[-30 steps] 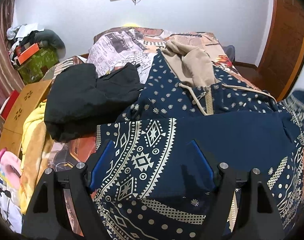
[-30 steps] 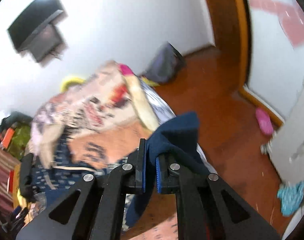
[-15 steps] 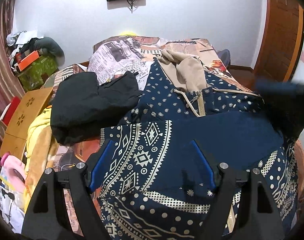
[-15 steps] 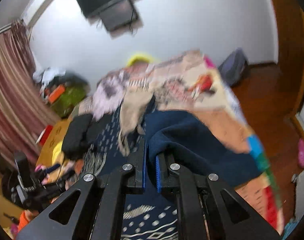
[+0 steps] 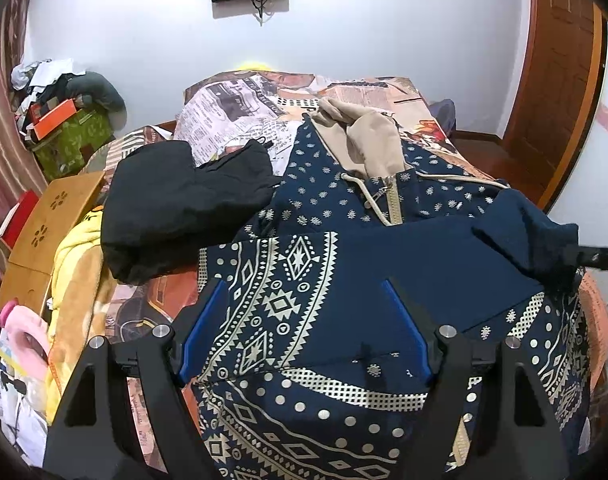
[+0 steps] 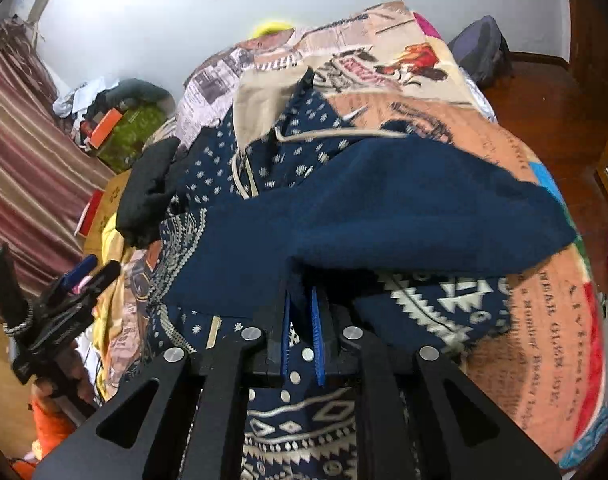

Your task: Fold large clothes

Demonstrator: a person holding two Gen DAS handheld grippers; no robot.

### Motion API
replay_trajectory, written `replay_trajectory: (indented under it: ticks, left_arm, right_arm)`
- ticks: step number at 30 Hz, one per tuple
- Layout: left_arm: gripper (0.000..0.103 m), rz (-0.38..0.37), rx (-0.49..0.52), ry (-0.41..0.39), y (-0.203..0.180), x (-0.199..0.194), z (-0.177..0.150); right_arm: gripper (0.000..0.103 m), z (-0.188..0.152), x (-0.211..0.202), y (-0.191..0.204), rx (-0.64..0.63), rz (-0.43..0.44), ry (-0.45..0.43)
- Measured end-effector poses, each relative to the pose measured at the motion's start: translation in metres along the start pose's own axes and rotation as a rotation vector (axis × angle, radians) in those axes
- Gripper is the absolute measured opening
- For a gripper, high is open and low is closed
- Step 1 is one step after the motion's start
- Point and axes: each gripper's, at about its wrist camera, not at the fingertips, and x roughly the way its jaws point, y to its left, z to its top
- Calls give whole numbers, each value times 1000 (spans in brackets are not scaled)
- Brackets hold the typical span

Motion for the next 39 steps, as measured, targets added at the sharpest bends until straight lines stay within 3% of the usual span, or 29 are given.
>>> replay_trajectory:
  ticks: [5, 11, 14, 19, 27, 31, 32, 34, 36, 38, 39]
  left_arm:
    - [77, -15, 8, -5, -8, 1, 2]
    - [77, -23, 16, -4, -15, 2, 4]
    - [77, -29, 18, -1, -18, 3, 3]
    - [77, -29, 21, 4, -21, 5, 3]
    - [77, -31, -3, 18, -17, 9, 3]
    - [77, -23, -13, 23, -13, 11, 1]
    - [77, -22, -15, 24, -12, 11, 0]
    - [77, -18, -18, 26, -9, 10, -1]
    - [77, -11, -18, 24, -6, 10, -2]
    - [77, -4, -20, 22, -3, 9, -3]
    - [77, -4, -22, 21, -1, 9, -3]
  right_arm:
    - [41, 3, -35, -6, 14, -45, -121]
    - [50, 11, -64, -36, 129, -113, -255]
    - [52, 13, -59, -60, 229, -130, -252]
    - [52, 7, -28, -103, 404, -140, -171]
    - [52, -7, 14, -140, 605, -14, -82]
    - [52, -2, 22, -143, 658, 8, -110]
    - [52, 0, 22, -141, 651, -4, -113]
    - [41, 4, 21, -137, 627, -21, -126]
    - [21, 11, 18, -128, 570, -64, -139]
    - [9, 19, 11, -115, 502, -91, -158]
    - [8, 22, 9, -111, 476, -91, -162]
